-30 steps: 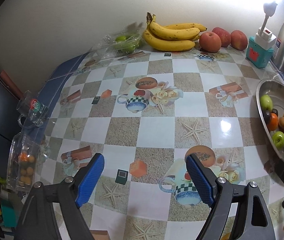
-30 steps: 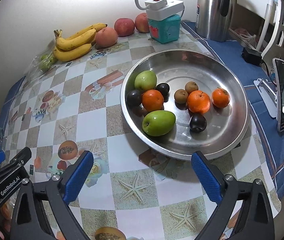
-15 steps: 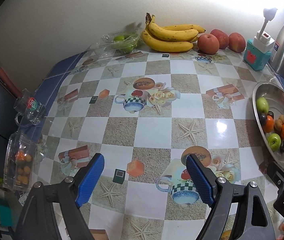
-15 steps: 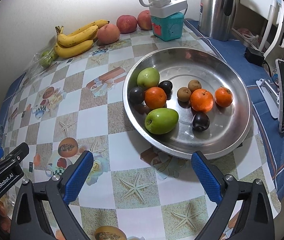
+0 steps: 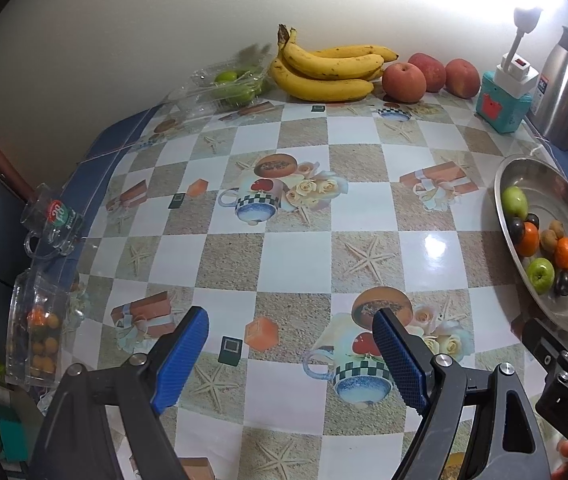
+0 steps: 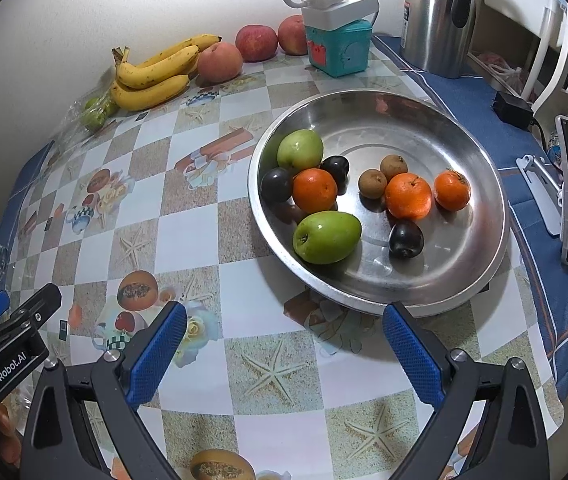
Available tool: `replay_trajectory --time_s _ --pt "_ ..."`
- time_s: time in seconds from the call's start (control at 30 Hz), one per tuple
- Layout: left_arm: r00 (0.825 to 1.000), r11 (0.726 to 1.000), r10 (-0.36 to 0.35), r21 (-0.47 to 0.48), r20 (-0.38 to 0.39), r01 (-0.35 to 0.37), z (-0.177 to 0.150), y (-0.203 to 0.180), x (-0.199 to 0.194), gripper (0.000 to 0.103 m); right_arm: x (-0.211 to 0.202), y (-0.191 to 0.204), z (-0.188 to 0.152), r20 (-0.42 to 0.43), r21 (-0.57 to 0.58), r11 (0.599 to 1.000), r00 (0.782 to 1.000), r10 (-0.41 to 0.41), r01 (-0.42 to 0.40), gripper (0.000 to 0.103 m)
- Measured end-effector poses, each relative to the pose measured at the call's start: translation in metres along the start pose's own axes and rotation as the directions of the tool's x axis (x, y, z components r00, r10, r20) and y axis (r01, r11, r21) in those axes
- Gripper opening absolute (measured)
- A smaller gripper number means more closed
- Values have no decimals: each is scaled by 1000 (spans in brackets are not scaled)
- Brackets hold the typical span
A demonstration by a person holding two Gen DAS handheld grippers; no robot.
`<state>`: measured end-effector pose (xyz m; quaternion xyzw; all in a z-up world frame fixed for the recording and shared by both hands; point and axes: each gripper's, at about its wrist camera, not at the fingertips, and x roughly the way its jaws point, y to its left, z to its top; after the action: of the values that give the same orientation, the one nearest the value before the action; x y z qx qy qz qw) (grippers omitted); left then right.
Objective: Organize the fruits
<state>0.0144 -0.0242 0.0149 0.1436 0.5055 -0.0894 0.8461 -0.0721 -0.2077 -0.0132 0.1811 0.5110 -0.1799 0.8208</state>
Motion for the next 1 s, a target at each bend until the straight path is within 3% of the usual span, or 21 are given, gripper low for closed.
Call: replay_trajectory --time_s 1.0 --pt "1000 1000 4 -7 -28 -4 -2 1 5 87 0 -4 0 -9 9 1000 1000 -26 26 99"
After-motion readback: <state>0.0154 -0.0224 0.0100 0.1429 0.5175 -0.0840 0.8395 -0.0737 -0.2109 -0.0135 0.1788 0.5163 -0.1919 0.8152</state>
